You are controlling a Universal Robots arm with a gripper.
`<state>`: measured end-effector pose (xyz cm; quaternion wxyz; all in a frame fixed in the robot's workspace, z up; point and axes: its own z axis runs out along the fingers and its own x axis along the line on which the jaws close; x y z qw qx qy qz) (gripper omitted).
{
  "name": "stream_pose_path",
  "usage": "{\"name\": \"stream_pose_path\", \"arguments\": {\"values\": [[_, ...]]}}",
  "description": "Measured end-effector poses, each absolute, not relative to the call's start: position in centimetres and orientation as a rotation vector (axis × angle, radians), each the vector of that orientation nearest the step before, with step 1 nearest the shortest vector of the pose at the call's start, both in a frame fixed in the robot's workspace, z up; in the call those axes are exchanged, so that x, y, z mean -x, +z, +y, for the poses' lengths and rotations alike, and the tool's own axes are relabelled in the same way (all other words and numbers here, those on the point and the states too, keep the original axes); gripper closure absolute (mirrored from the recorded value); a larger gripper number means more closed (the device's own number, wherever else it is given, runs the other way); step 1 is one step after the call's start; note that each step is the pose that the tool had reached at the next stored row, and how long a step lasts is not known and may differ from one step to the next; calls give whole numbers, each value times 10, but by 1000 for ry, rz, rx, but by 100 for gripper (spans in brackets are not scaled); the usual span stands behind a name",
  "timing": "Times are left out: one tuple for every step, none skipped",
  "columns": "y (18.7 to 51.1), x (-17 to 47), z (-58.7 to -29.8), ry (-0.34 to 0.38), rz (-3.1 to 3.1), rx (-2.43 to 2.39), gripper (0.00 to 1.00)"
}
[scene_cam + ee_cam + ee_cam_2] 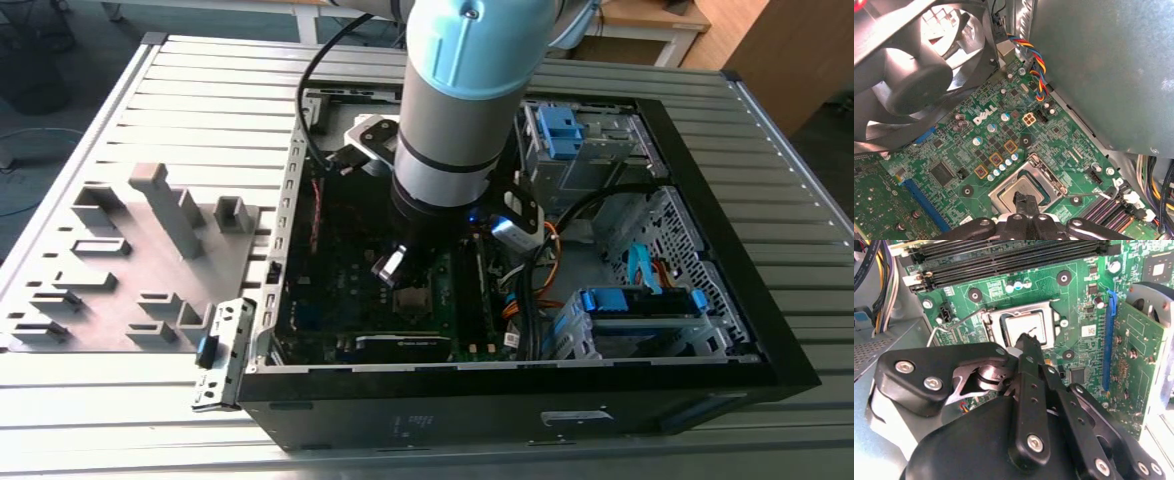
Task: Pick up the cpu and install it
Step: 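Install the first cpu locking lever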
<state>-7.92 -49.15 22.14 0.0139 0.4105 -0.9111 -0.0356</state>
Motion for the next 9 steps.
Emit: {"name": "stream_pose_path", "arguments": {"values": [[221,79,-491,-111,-2837,-1278,89],[221,79,-491,-111,-2837,-1278,89],[221,79,-491,-111,-2837,-1278,89],[221,79,-491,-111,-2837,-1278,89],[221,79,-492,-111,-2837,-1278,89],[221,79,-491,-111,-2837,-1278,89],[221,79,-491,-111,-2837,-1278,89],[221,79,-491,-111,-2837,-1278,89],[221,79,-491,-111,-2837,-1278,89]]}}
